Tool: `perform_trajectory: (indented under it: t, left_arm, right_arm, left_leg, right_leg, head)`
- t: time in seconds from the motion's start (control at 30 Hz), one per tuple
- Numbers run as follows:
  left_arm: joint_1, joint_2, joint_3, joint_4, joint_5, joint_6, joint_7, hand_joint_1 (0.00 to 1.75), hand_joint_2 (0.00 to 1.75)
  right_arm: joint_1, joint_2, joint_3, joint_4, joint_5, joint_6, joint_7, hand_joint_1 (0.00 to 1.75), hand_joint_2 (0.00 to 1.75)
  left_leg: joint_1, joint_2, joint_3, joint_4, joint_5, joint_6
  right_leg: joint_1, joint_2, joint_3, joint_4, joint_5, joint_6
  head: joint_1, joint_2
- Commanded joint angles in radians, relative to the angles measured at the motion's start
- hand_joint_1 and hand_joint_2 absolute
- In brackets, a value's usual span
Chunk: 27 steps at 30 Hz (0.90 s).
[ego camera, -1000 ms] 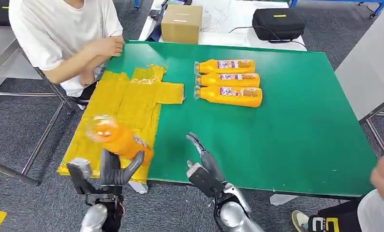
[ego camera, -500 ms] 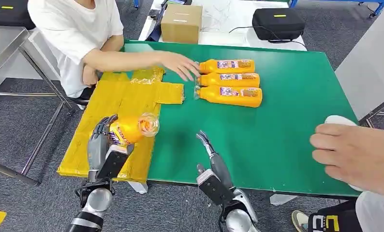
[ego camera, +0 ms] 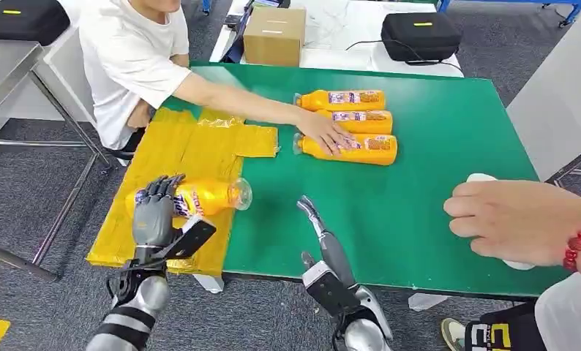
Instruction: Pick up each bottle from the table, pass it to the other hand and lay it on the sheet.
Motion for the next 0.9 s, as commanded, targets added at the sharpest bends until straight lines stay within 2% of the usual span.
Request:
perform_trajectory:
  t: [0.03, 0.07, 0.17, 0.33, 0.43, 0.47, 0.5, 0.53, 0.67, 0.73, 0.9]
  left_arm:
    - [-0.290, 0.087, -0.069, 0.483, -0.152, -0.253, 0.186, 1.75, 1.75]
    - [-0.319, 0.089, -0.073, 0.534, -0.163, -0.304, 0.212, 1.75, 1.75]
    - [-0.346, 0.093, -0.075, 0.587, -0.180, -0.308, 0.226, 1.75, 1.75]
    - [-0.343, 0.078, -0.040, 0.591, -0.148, -0.318, 0.216, 1.75, 1.75]
    - [-0.340, 0.072, -0.006, 0.587, -0.097, -0.372, 0.195, 1.75, 1.75]
    - [-0.336, 0.076, 0.006, 0.585, -0.072, -0.410, 0.186, 0.84, 1.75]
    - [-0.336, 0.080, 0.009, 0.589, -0.057, -0.450, 0.179, 0.17, 1.75]
    - [-0.338, 0.079, 0.026, 0.595, -0.019, -0.517, 0.162, 0.00, 1.75]
    - [-0.331, 0.089, 0.057, 0.589, 0.095, -0.677, 0.078, 0.00, 1.75]
    - [-0.330, 0.102, 0.070, 0.579, 0.166, -0.760, 0.023, 0.00, 1.75]
    - [-0.329, 0.106, 0.065, 0.571, 0.173, -0.766, 0.025, 0.00, 1.75]
  right_arm:
    - [-0.030, 0.006, -0.012, 0.007, -0.010, 0.045, 0.003, 0.00, 0.00]
    - [-0.034, 0.013, -0.014, 0.019, -0.018, 0.052, 0.003, 0.00, 0.00]
    - [-0.037, 0.022, -0.013, 0.048, -0.025, 0.056, 0.000, 0.00, 0.00]
    - [-0.031, 0.025, -0.016, 0.060, -0.034, 0.052, -0.007, 0.00, 0.00]
    - [-0.041, 0.027, -0.007, 0.074, -0.042, 0.059, -0.014, 0.00, 0.00]
    - [-0.052, 0.030, -0.001, 0.087, -0.046, 0.060, -0.015, 0.00, 0.00]
    - [-0.060, 0.034, 0.004, 0.099, -0.050, 0.058, -0.015, 0.00, 0.00]
    - [-0.066, 0.036, 0.006, 0.109, -0.052, 0.058, -0.016, 0.00, 0.00]
    - [-0.082, 0.046, 0.013, 0.146, -0.073, 0.061, -0.024, 0.00, 0.00]
    - [-0.094, 0.046, 0.019, 0.170, -0.088, 0.067, -0.028, 0.00, 0.00]
    - [-0.097, 0.046, 0.020, 0.176, -0.091, 0.066, -0.030, 0.00, 0.00]
  left_leg:
    - [0.001, -0.003, 0.002, -0.001, 0.000, -0.001]
    - [0.002, -0.002, 0.003, 0.000, 0.000, -0.002]
    - [0.001, 0.000, 0.003, -0.001, 0.000, -0.001]
    - [0.002, 0.001, 0.008, -0.001, -0.001, -0.002]
    - [0.001, 0.001, 0.006, -0.001, 0.000, -0.002]
    - [0.001, 0.001, 0.008, -0.001, 0.000, -0.002]
    - [0.000, 0.002, 0.008, -0.001, 0.000, -0.002]
    - [0.001, 0.004, 0.010, -0.002, 0.000, -0.003]
    - [0.001, 0.005, 0.013, -0.003, 0.000, -0.003]
    - [0.000, 0.002, 0.015, -0.003, 0.000, -0.002]
    - [0.000, -0.005, 0.018, -0.003, 0.001, -0.001]
  right_leg:
    - [0.001, -0.002, 0.003, 0.000, -0.001, -0.002]
    - [0.002, -0.002, 0.004, 0.000, -0.001, -0.002]
    - [0.001, 0.000, 0.003, 0.000, 0.000, -0.001]
    - [0.002, 0.001, 0.009, -0.002, 0.000, -0.002]
    - [0.001, 0.002, 0.007, -0.001, 0.000, -0.002]
    - [0.001, 0.002, 0.008, -0.001, 0.000, -0.002]
    - [0.000, 0.002, 0.008, 0.000, 0.000, -0.002]
    - [0.001, 0.004, 0.009, -0.001, 0.001, -0.003]
    - [0.001, 0.006, 0.011, -0.002, 0.001, -0.003]
    - [0.000, 0.002, 0.015, -0.001, 0.000, -0.002]
    - [0.000, -0.005, 0.019, -0.001, -0.001, -0.003]
  head:
    - [0.000, 0.000]
    - [0.000, 0.000]
    - [0.000, 0.000]
    - [0.000, 0.000]
    - [0.000, 0.000]
    - [0.000, 0.000]
    - [0.000, 0.000]
    - [0.000, 0.000]
    - [0.000, 0.000]
    - [0.000, 0.000]
    - [0.000, 0.000]
